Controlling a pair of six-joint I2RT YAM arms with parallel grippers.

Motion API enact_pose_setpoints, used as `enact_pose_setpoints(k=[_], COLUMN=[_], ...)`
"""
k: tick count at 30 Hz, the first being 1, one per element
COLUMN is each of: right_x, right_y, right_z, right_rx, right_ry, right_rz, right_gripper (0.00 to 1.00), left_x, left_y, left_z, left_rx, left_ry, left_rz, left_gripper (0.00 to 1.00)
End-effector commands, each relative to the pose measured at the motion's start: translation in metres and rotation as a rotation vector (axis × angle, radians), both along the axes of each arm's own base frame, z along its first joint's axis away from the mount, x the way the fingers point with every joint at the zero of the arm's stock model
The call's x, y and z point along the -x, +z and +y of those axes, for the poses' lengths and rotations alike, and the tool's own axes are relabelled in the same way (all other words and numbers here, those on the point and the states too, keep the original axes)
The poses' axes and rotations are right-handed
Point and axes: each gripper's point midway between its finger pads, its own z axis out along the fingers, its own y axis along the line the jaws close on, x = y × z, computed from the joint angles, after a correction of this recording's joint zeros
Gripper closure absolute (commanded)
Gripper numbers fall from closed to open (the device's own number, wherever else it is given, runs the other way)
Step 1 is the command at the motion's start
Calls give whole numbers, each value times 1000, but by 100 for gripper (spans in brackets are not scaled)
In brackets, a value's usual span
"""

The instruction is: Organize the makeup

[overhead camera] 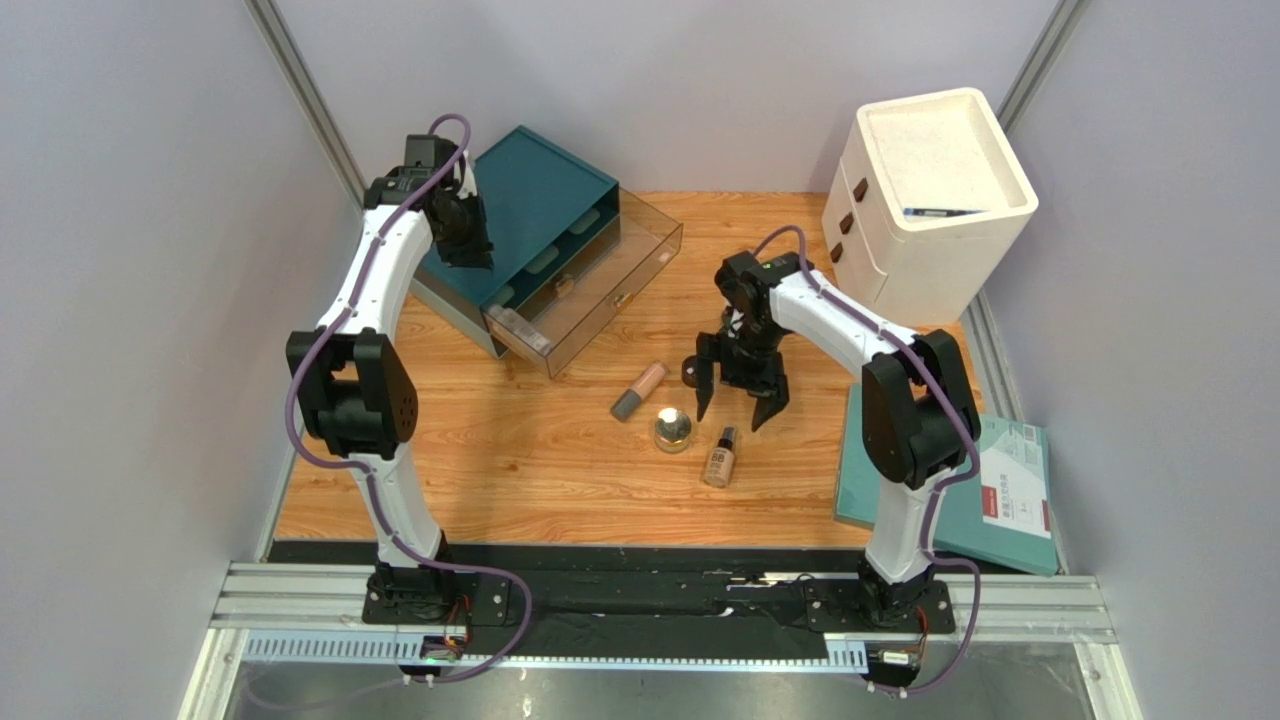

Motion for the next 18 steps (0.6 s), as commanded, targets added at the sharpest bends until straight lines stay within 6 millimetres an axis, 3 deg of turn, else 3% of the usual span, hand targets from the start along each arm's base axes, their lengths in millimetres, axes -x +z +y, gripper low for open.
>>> enact_pose_setpoints(k=[1, 9, 15, 17, 18], right_x=[21, 38, 39, 37, 36], right_y=[-3, -40, -76, -83, -88], right_z=[4, 8, 9, 9, 8], right_rx=[-44, -74, -65, -61, -59], right_ry=[-14, -29, -30, -29, -30], right_rz=[75, 162, 183, 179, 181], right_gripper=[15, 19, 24, 32, 42], left_x=[32, 46, 52, 52, 53], left_y=[-38, -41, -43, -41, -41], left_z=[-1, -2, 1, 1, 1], left_rx=[-8, 0, -17, -17, -15], left_ry=[-28, -33, -38, -36, -37], left_rz=[165, 174, 176, 169, 172], left_gripper=[100, 100, 100, 100, 100])
